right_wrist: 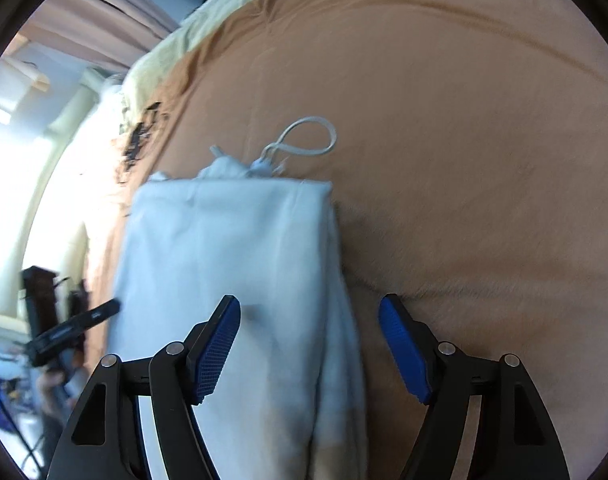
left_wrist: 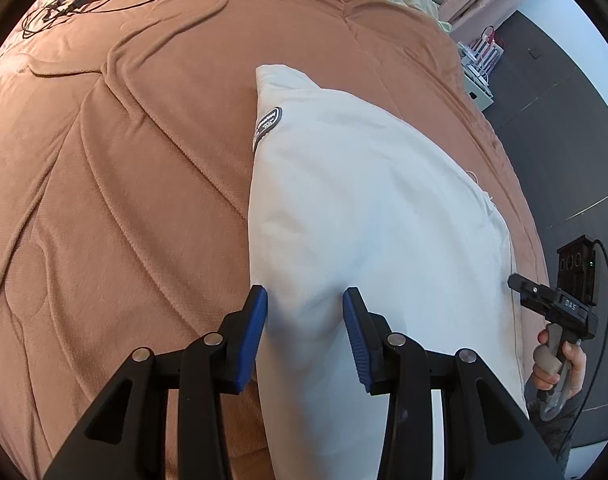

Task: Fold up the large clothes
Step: 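Move both tools to the bundle's ends and close them on it, then lift the folded jacket bundle off the bed with both tools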

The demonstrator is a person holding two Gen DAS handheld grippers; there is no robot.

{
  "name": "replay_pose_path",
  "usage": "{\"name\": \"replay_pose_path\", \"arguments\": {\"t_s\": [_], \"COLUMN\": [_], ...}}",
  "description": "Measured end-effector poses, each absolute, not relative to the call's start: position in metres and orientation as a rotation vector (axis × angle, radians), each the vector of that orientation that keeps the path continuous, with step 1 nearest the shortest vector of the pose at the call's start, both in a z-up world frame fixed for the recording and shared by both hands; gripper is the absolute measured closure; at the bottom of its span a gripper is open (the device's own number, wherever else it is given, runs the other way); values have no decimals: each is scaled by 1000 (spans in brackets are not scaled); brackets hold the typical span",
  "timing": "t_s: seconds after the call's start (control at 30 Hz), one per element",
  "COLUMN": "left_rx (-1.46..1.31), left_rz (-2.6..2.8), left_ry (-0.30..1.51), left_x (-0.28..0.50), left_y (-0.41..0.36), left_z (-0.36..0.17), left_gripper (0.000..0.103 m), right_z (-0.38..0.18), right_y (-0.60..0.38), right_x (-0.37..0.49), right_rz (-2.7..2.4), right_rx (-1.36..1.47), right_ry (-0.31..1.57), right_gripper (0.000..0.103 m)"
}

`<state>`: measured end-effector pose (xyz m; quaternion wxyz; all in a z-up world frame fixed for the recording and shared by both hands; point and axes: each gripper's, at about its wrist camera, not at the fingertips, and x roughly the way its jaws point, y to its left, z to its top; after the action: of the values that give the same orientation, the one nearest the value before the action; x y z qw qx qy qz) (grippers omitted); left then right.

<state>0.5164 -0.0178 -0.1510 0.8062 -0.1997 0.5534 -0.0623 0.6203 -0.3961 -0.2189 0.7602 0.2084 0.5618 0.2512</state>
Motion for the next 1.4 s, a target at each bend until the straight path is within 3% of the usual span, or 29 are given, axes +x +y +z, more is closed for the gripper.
{"name": "replay_pose_path", "arguments": {"t_s": [0.07,0.63,0.7,0.73,0.8,0.87,0.97,1.4], "left_rx": [-428,-475,-490,-499,-504,-491,-477,-435], "left_rz": [-137,-107,-90,-84,-79,-86,-94,-187], "left_ry": [1184,1165,1166,1163,1158,1140,1107,915], "left_x": [516,537,543,544,544,541,533,484], "left_y": [-18,-14,-15,-15,-17,-21,-24,-55], "left_z": [-150,-164,-165,-165,-163,-157,-140,-37], "left_gripper": [62,54,53,55,61,74,83,89], "right_z": [-222,-254,-255,-255,-250,-238,-217,-111], "right_y": [-401,-390,-387,-385,-383,-381,-379,-380], "right_x": [615,628,632,632,629,623,616,559], "right_rz": [600,726,723,718,695,686,697,710], "right_rx": [508,693,692,684,651,620,594,497], "right_ry": [1245,1314,1312,1315,1306,1274,1223,1036], "right_gripper": [39,49,61,70,77,87,91,93]}}
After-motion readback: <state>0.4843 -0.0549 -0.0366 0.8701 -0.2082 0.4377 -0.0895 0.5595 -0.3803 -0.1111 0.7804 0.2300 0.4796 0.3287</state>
